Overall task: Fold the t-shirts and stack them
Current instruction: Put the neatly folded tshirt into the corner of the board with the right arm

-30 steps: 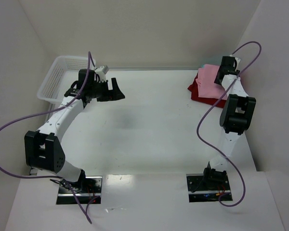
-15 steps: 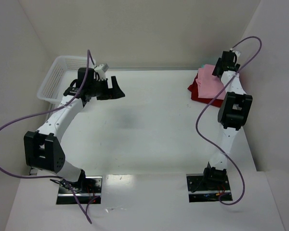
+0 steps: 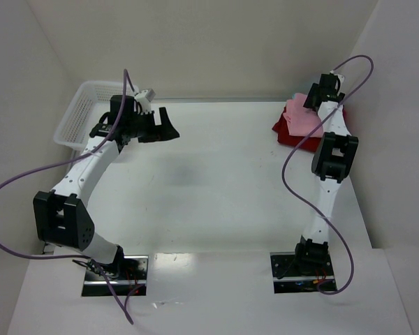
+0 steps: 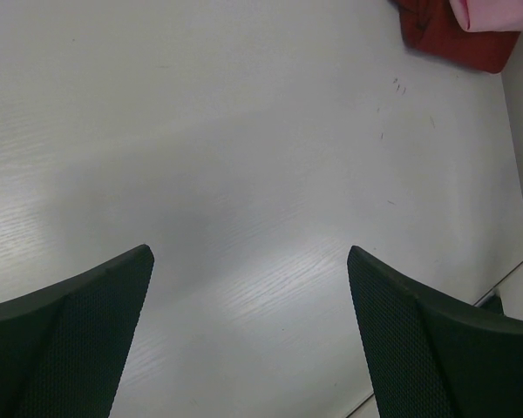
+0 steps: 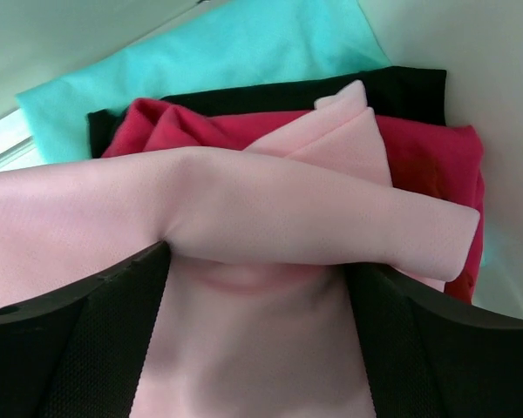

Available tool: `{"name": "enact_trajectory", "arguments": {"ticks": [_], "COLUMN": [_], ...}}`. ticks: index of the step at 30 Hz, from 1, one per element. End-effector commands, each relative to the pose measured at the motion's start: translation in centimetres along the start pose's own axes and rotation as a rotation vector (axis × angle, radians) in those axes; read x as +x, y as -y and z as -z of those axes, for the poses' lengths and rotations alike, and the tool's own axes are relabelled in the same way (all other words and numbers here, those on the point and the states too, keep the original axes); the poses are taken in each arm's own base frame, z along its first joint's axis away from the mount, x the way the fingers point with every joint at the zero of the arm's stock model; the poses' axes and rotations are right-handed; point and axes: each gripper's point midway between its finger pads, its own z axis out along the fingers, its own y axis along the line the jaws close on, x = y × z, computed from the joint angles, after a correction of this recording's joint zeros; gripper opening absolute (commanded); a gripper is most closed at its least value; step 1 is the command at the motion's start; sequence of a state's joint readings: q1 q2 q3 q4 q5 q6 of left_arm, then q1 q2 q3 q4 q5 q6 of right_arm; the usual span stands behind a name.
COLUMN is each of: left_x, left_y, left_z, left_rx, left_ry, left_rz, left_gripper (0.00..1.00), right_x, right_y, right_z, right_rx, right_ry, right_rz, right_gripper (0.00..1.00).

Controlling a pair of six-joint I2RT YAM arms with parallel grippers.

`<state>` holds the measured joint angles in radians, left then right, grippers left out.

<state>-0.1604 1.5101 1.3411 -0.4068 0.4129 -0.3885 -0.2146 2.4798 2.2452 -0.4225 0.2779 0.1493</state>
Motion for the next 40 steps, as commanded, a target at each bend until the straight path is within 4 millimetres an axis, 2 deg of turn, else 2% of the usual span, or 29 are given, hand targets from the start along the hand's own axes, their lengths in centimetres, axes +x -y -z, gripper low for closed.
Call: {"name": "enact_trajectory", "arguments": {"ticks": [1, 3, 4, 5, 6, 7, 8, 9, 10, 11, 12, 13, 14, 15, 16, 17, 18, 19, 21, 22, 24, 25, 28, 30, 31, 32, 34, 40], "left_x": [-1.7, -2.3, -2.3, -2.9, -3.1, -3.4, -3.7, -3.8, -4.0, -4.4, -4.7, -5.0, -5.5, -5.4, -5.8, -5.9, -6.1, -6.1, -6.1, -6.5, -6.0, -5.7, -5.5, -5.0, -3.9, -3.8, -2.9, -1.5], "left_y": [0.6, 1.2, 1.2, 1.7, 1.7, 2.1, 2.5, 2.7, 2.8, 3.0, 3.1, 2.9, 3.4, 2.9, 3.1, 3.3, 3.3, 3.2, 3.2, 3.0, 2.7, 2.2, 2.2, 1.8, 0.9, 0.8, 0.2, -0.2], "left_z": [0.7, 1.4, 1.4, 2.0, 2.0, 2.6, 3.2, 3.5, 3.8, 4.4, 4.6, 5.1, 5.7, 5.8, 6.0, 6.8, 7.2, 7.6, 8.9, 9.5, 10.4, 10.4, 11.7, 12.4, 11.9, 12.4, 12.1, 13.0], "left_rx": [0.014, 0.024, 0.024, 0.032, 0.035, 0.039, 0.044, 0.047, 0.041, 0.036, 0.037, 0.031, 0.036, 0.025, 0.026, 0.02, 0.01, -0.008, -0.034, -0.052, -0.085, -0.108, -0.142, -0.169, -0.193, -0.204, -0.217, -0.236], "left_ry": [0.051, 0.081, 0.082, 0.108, 0.116, 0.13, 0.146, 0.154, 0.165, 0.184, 0.193, 0.207, 0.226, 0.22, 0.23, 0.242, 0.256, 0.263, 0.28, 0.294, 0.283, 0.271, 0.276, 0.289, 0.273, 0.293, 0.276, 0.278], "left_rz": [-0.038, -0.053, -0.053, -0.066, -0.07, -0.077, -0.085, -0.089, -0.092, -0.111, -0.125, -0.124, -0.133, -0.123, -0.139, -0.143, -0.157, -0.155, -0.178, -0.185, -0.195, -0.197, -0.206, -0.204, -0.194, -0.198, -0.19, -0.201], "left_gripper": [1.0, 1.0, 1.0, 1.0, 1.0, 1.0, 1.0, 1.0, 1.0, 1.0, 1.0, 1.0, 1.0, 1.0, 1.0, 1.0, 1.0, 1.0, 1.0, 1.0, 1.0, 1.0, 1.0, 1.0, 1.0, 1.0, 1.0, 1.0], "right_x": [-3.4, -5.3, -5.3, -7.9, -8.6, -7.8, -10.2, -10.6, -9.0, -9.1, -10.8, -9.8, -9.2, -10.2, -8.7, -8.3, -9.2, -7.1, -6.4, -5.3, -3.7, -3.2, -1.0, -0.5, 0.3, 0.4, 1.2, 2.5], "right_y": [-0.4, -1.2, -1.7, -1.7, -2.3, -3.1, -3.3, -3.9, -4.0, -5.0, -4.7, -4.7, -4.3, -3.5, -3.5, -2.9, -1.2, -0.7, 0.0, 0.5, 1.0, 1.0, 0.3, -0.2, -0.1, 0.1, 0.4, 2.7], "right_z": [3.5, 6.1, 7.3, 10.6, 12.4, 13.5, 17.7, 19.8, 20.6, 22.8, 27.1, 28.2, 29.6, 32.7, 33.5, 34.6, 38.1, 37.9, 39.6, 40.6, 40.7, 41.5, 41.9, 43.1, 42.8, 43.4, 43.4, 43.4], "right_rx": [-0.052, -0.096, -0.118, -0.155, -0.18, -0.196, -0.24, -0.273, -0.27, -0.311, -0.341, -0.353, -0.369, -0.393, -0.408, -0.411, -0.412, -0.403, -0.421, -0.436, -0.43, -0.452, -0.517, -0.583, -0.58, -0.584, -0.582, -0.482], "right_ry": [0.032, 0.07, 0.072, 0.126, 0.145, 0.142, 0.209, 0.233, 0.211, 0.232, 0.293, 0.28, 0.261, 0.299, 0.279, 0.289, 0.363, 0.334, 0.349, 0.346, 0.316, 0.316, 0.268, 0.28, 0.263, 0.277, 0.263, 0.274], "right_rz": [-0.022, -0.017, -0.012, -0.014, -0.011, 0.0, -0.009, -0.018, -0.019, -0.012, -0.033, -0.055, -0.059, -0.091, -0.097, -0.099, -0.146, -0.138, -0.157, -0.153, -0.16, -0.157, -0.172, -0.187, -0.195, -0.197, -0.206, -0.225], "right_gripper": [0.89, 0.96, 1.0, 1.0, 1.0, 1.0, 1.0, 1.0, 1.0, 1.0, 1.0, 1.0, 1.0, 1.0, 1.0, 1.0, 1.0, 1.0, 1.0, 1.0, 1.0, 1.0, 1.0, 1.0, 1.0, 1.0, 1.0, 1.0]}}
